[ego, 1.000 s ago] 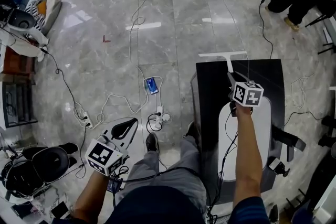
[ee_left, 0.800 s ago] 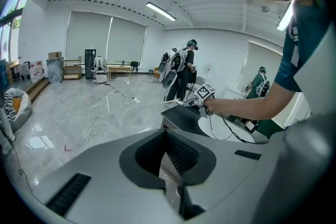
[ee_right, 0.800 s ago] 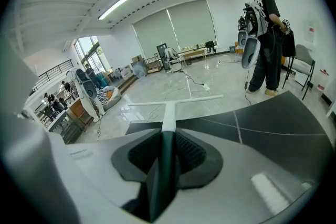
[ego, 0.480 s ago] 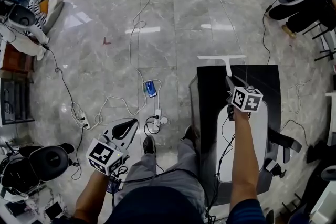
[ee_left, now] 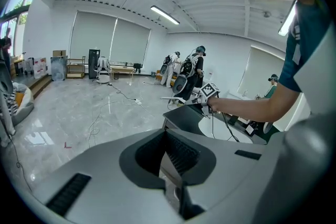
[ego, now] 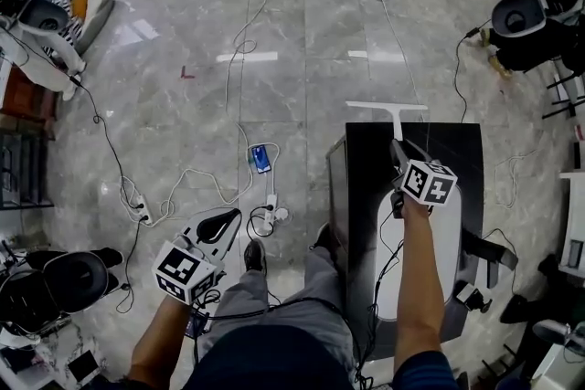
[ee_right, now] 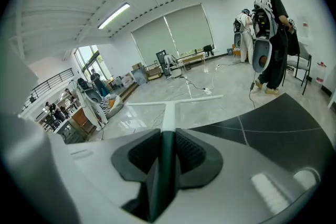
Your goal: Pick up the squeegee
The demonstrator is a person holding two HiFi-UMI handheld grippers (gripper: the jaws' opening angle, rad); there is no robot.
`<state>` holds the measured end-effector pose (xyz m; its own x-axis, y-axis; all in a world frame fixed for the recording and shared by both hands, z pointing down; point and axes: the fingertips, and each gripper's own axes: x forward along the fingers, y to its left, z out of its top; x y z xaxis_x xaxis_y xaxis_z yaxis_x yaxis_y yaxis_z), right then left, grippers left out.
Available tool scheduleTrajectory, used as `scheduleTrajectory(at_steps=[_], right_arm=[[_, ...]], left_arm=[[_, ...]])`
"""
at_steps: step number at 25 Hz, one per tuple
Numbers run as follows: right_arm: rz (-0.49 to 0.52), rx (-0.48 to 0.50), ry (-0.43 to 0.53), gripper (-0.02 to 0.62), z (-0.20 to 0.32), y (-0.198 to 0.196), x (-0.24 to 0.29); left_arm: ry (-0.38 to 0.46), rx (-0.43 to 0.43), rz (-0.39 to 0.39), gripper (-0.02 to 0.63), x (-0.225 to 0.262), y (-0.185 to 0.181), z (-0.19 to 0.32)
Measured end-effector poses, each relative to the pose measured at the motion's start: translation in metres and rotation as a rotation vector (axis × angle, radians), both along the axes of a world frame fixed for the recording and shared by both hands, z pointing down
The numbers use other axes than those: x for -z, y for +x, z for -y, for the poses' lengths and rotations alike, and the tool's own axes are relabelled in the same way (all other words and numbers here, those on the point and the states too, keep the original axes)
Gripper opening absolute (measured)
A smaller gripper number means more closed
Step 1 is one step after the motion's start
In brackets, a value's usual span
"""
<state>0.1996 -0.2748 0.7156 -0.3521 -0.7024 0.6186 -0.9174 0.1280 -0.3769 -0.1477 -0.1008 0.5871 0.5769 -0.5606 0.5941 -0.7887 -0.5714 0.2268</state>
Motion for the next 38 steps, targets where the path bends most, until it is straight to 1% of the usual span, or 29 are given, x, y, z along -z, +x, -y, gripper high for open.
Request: scheduleTrajectory(at_steps=[8,15,18,20,23,29,32,38], right_arm=[[0.029,0.007,0.050,0.101,0.010,-0.027,0.031],[0.078,0.006,0.038,0.101,0.011,-0.052,0.028],[0.103,-0.018,0.041,0.101,0.004,-0.055,0.038],[0.103,-0.019,0.047,0.101,-0.002,-0.056,0.047],[0.089,-0.009,0.059,0.101,-0.011,-0.054,0.064],[0.081,-0.028,0.118,0.101,-0.029,-0.044,0.111],[0.079,-0.016,0.150,0.101,-0.043,-0.046,0.138],[0.064,0.022,0.226,0.101,-0.074,-0.047,0.189]], left_arm=[[0.002,0.030,-0.010,0.006,0.003,-0.018,0.003],[-0.004,0.047,-0.012,0.006,-0.001,-0.030,0.001],[0.007,0.054,-0.009,0.006,0.007,-0.036,0.001],[0.018,0.056,-0.013,0.006,0.014,-0.037,0.002],[0.032,0.051,-0.019,0.006,0.024,-0.035,0.001],[0.051,0.040,-0.026,0.006,0.039,-0.037,0.001],[0.072,0.039,-0.025,0.006,0.048,-0.039,-0.002],[0.089,0.041,-0.021,0.006,0.061,-0.039,-0.015]])
